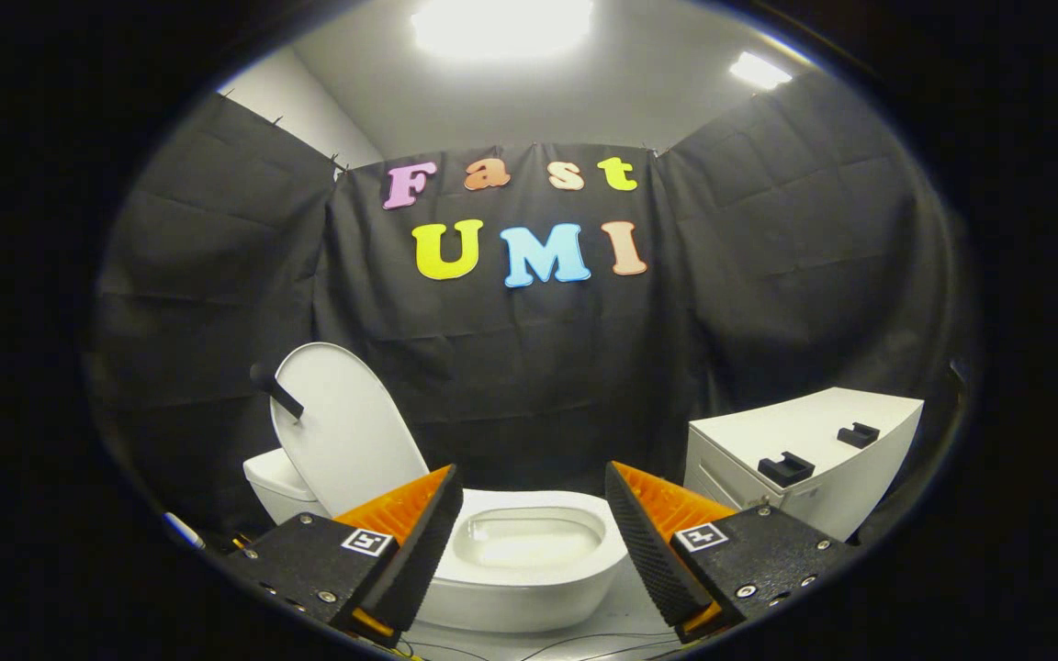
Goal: Open the toilet lid.
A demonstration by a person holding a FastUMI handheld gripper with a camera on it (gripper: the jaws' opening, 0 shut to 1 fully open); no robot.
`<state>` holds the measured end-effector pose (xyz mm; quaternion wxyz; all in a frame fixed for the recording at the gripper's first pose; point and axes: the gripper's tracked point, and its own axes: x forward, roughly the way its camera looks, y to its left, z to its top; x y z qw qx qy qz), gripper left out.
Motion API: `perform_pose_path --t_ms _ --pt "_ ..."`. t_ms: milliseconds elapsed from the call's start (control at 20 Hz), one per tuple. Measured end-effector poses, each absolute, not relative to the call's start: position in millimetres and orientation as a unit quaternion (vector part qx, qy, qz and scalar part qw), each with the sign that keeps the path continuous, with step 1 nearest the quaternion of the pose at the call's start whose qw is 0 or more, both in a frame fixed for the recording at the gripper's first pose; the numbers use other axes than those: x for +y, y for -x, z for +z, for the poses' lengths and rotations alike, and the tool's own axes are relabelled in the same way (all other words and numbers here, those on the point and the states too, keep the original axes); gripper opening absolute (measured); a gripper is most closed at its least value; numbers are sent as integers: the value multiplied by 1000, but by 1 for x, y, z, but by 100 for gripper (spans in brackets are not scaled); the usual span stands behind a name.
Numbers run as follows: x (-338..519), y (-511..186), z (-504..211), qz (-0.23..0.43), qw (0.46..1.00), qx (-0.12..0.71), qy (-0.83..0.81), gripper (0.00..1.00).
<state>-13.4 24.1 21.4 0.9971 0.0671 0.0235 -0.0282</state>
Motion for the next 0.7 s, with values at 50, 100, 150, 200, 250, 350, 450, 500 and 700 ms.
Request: perform_pose_path --t_ms 50,100,150,200,250,350,450,500,700 --pt "24 14 21 -27 997 22 -68 96" --pt "24 15 20 -24 997 22 -66 96" --pt "23 15 20 -23 998 20 -60 96" --pt "20 16 21 -23 998 17 -54 96" --pt "18 15 20 -21 998 17 -53 96" --pt "19 16 18 -18 998 15 -56 96" --pt "18 16 17 -17 998 14 -53 96" --pt "18 16 15 -16 998 15 -52 96" --pt "21 15 9 -12 999 22 -47 96"
